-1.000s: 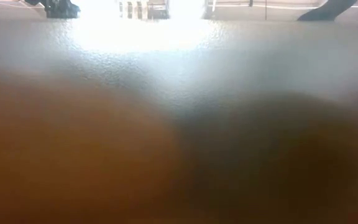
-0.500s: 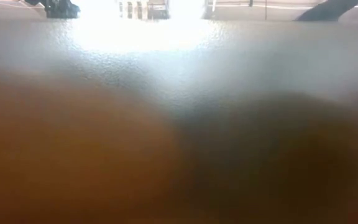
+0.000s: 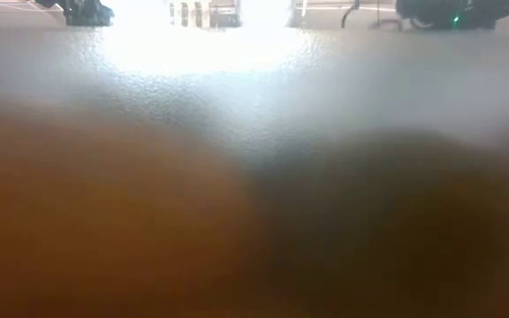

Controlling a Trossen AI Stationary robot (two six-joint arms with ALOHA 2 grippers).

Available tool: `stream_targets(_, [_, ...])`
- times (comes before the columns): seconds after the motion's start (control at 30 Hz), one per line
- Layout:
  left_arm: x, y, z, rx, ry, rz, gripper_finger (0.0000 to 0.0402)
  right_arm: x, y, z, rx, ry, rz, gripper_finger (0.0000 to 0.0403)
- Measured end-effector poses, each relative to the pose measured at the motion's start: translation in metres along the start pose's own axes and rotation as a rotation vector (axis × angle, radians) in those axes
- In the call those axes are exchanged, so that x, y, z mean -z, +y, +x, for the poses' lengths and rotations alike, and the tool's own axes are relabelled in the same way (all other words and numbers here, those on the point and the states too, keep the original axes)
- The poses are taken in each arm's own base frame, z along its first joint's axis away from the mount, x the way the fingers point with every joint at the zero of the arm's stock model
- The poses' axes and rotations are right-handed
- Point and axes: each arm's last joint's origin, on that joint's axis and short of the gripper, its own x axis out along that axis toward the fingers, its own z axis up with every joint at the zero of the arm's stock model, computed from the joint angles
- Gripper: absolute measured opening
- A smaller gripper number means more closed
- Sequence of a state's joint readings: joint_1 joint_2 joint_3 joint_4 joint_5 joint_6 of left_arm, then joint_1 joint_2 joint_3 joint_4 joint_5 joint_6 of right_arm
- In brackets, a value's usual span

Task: Pick & Place Food Item
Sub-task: Put the green and white tuna can into the green bin

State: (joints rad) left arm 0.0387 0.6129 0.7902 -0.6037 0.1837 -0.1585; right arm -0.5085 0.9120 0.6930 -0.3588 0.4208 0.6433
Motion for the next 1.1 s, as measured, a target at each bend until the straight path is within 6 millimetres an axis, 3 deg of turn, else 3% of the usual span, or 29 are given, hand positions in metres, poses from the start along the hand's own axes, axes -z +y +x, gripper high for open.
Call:
stream_targets(0.27, [0.000, 0.000, 0.000, 0.000, 0.000, 0.000, 0.0275, -0.013, 0.019, -0.035, -0.386, -0.106, -0.118, 0.0240])
stream_targets(0.43, [0.000, 0.000, 0.000, 0.000, 0.000, 0.000, 0.0275, -0.005, 0.034, -0.044, -0.567, -0.062, -0.174, 0.0240])
stream_targets(0.7, [0.000, 0.000, 0.000, 0.000, 0.000, 0.000, 0.0275, 0.026, 0.068, -0.051, -0.759, 0.063, -0.307, 0.0240])
stream_targets(0.9, [0.000, 0.000, 0.000, 0.000, 0.000, 0.000, 0.0275, 0.056, 0.104, -0.064, -0.994, 0.044, -0.471, 0.0240])
stream_targets(1.1, [0.000, 0.000, 0.000, 0.000, 0.000, 0.000, 0.0275, 0.084, 0.125, -0.065, -1.068, 0.047, -0.584, 0.0240])
